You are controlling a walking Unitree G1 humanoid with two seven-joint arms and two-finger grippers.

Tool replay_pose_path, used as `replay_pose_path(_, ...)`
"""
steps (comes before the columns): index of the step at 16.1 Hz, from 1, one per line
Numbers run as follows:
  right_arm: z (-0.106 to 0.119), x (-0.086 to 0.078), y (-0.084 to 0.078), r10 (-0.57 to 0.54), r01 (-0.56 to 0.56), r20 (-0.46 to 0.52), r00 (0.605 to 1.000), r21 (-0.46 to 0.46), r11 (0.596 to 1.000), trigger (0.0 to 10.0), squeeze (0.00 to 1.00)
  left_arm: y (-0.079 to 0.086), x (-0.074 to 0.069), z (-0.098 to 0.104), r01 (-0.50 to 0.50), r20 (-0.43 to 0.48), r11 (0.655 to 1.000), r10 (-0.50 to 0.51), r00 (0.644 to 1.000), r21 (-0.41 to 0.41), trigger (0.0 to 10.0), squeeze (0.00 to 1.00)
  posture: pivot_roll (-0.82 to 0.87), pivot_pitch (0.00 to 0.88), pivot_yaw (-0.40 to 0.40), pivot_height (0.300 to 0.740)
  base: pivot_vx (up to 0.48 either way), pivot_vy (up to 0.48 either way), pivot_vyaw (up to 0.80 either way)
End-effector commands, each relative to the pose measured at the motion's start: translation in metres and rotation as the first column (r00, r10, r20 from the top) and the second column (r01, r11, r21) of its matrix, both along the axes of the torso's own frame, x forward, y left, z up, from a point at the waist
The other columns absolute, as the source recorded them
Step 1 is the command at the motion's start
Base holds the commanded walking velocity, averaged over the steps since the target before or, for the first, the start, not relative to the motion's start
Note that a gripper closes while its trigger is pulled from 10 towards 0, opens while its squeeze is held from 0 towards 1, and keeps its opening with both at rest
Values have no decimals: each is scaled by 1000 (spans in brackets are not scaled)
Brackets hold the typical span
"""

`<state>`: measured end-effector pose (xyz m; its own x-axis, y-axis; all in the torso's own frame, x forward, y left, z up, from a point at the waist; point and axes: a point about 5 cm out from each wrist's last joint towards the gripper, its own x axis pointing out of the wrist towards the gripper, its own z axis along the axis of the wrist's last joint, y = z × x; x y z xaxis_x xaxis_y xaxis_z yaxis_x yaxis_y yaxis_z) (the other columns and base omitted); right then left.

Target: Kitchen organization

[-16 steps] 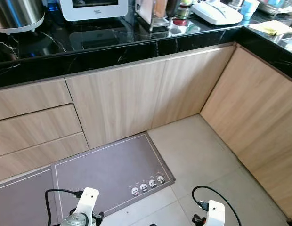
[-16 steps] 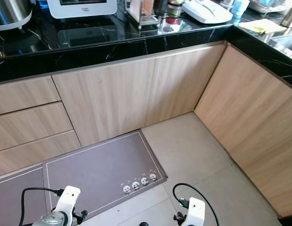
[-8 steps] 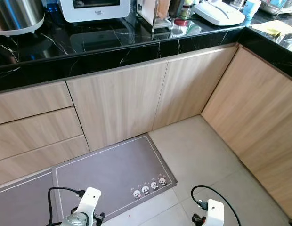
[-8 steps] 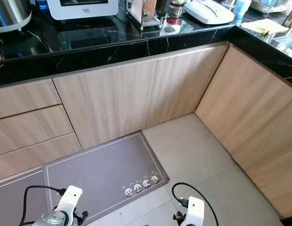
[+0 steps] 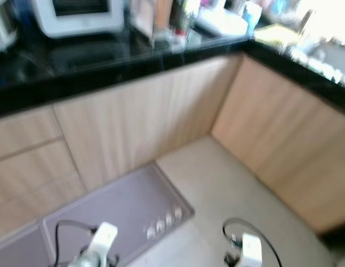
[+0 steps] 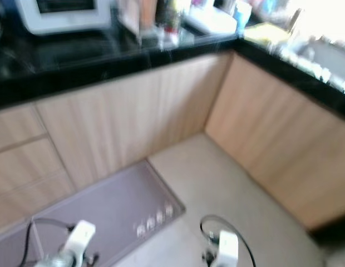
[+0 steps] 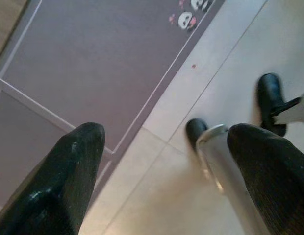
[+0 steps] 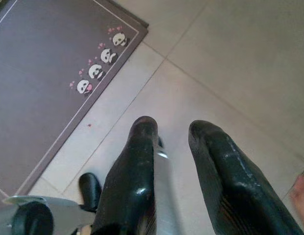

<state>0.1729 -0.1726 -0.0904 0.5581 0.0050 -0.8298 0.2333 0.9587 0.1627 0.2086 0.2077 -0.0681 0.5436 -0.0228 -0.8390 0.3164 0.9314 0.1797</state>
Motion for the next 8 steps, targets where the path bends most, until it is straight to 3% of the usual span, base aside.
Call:
replay_pose_path(1,-1,-5,-10,-17,17,-17,1000,-23,1000,10000,0,-12,1,-1,20,-2,999,-20,1000,-29,10000,0,241,113,-91,740,0,0,-688)
replay_pose_path(8,-1,-5,-12,-13,13,-19,1000,-26,1000,10000,0,-14,2,-1,10,14,999,-9,1000,-47,10000,0,242,121,-96,740,0,0,-684)
